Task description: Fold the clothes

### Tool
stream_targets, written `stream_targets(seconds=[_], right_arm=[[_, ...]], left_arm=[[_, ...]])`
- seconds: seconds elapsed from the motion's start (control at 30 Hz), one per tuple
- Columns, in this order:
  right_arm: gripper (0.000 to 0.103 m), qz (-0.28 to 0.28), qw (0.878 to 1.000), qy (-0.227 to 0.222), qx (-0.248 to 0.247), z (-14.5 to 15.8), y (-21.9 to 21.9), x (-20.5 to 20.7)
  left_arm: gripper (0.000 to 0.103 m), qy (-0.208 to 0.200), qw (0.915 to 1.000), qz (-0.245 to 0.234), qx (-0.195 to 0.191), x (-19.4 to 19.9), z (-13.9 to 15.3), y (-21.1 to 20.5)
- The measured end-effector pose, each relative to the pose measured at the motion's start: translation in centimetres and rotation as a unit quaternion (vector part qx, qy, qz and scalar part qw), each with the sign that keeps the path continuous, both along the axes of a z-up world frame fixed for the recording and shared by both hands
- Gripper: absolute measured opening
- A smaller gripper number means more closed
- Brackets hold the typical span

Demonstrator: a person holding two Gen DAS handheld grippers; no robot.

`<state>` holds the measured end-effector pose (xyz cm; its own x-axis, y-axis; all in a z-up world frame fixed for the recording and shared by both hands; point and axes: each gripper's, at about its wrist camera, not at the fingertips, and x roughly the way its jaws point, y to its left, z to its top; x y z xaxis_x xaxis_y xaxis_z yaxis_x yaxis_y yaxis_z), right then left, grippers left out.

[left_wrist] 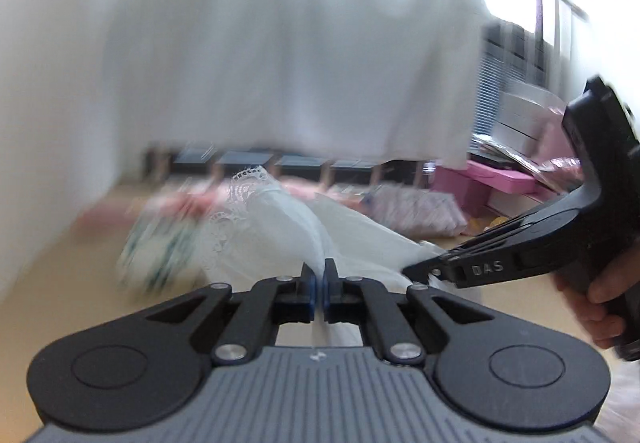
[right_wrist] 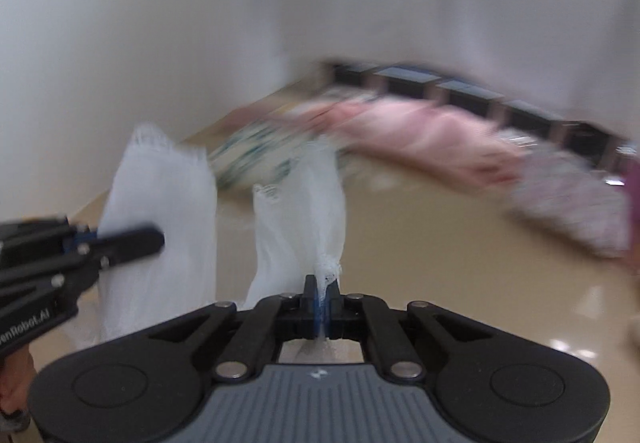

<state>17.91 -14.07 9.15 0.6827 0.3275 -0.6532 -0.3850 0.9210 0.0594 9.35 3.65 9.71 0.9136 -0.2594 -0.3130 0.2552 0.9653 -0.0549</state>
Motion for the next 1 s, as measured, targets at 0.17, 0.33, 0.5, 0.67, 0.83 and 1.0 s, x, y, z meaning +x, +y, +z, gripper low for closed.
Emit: stream_targets(seconds=[0.17,0.33,0.5,0.67,0.83,1.0], right_arm=[[0.004,-0.087,0.996,-0.006,0.002,0.1,-3.2,7.0],[0.021,-0.121,0.990,0.072,-0.009,-2.1,-5.9,11.3],[0.042,-0.031,0.996,0.057,0.061,-0.1,-10.8,0.5],[0.028,0.012,0.999,0.040,0.011,-2.6,-13.7,-12.3],[0.021,-0.045,0.998,0.034,-0.024,-6.7,-14.6,-19.3],[0.012,-0.070,0.997,0.033,0.031,-8.3,-12.3,-23.4]], left_arm=[[0.015,0.016,0.9984,-0.024,0.049,12.1,0.4,-3.7],[0.053,0.097,0.9902,0.022,0.098,14.5,-1.4,-5.5],[0.073,0.077,0.9913,-0.051,0.094,3.1,-0.5,-5.5],[0.072,0.093,0.9826,-0.125,0.100,-7.9,-3.7,-8.8],[0.050,0.105,0.9760,-0.134,0.135,-13.0,-6.8,-10.7],[0.039,0.086,0.9742,-0.133,0.161,-17.4,-8.6,-10.5]])
